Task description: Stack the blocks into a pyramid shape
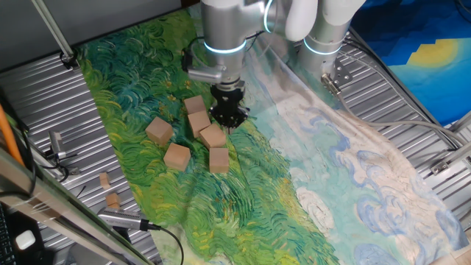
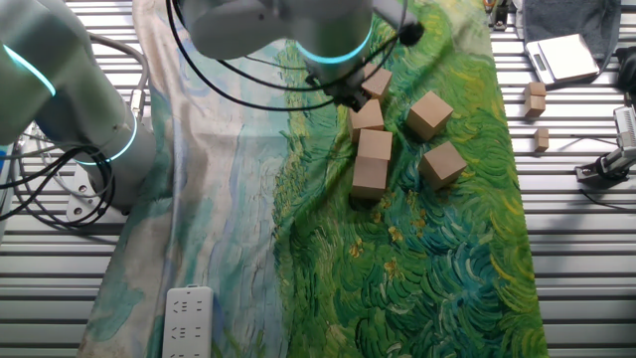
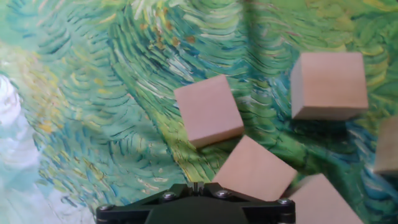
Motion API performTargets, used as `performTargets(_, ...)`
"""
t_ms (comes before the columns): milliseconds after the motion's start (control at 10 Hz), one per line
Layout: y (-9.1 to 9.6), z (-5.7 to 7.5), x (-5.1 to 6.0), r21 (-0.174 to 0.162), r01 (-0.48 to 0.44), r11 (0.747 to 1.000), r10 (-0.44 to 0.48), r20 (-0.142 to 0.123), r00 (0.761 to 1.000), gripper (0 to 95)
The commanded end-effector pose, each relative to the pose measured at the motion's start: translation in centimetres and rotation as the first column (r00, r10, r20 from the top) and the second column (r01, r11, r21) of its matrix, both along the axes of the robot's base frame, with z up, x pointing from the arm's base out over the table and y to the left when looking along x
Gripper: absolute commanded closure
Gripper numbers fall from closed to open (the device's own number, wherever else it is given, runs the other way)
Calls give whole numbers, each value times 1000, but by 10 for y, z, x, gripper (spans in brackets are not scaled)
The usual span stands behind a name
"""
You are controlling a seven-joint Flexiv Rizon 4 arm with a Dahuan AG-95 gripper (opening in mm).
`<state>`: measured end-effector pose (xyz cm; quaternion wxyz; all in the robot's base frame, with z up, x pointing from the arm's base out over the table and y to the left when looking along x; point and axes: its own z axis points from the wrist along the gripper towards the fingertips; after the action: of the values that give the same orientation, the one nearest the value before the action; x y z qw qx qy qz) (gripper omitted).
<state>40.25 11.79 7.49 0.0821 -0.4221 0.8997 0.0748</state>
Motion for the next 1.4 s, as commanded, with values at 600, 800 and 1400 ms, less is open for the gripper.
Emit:
performTargets(600, 24, 31, -41, -280, -288, 916, 292, -28, 956, 760)
performTargets(800, 29, 32, -49, -295, -318, 901, 328, -16, 945, 760)
performTargets(1400, 13, 11, -5, -299, -521, 799, 549, 9, 836, 380)
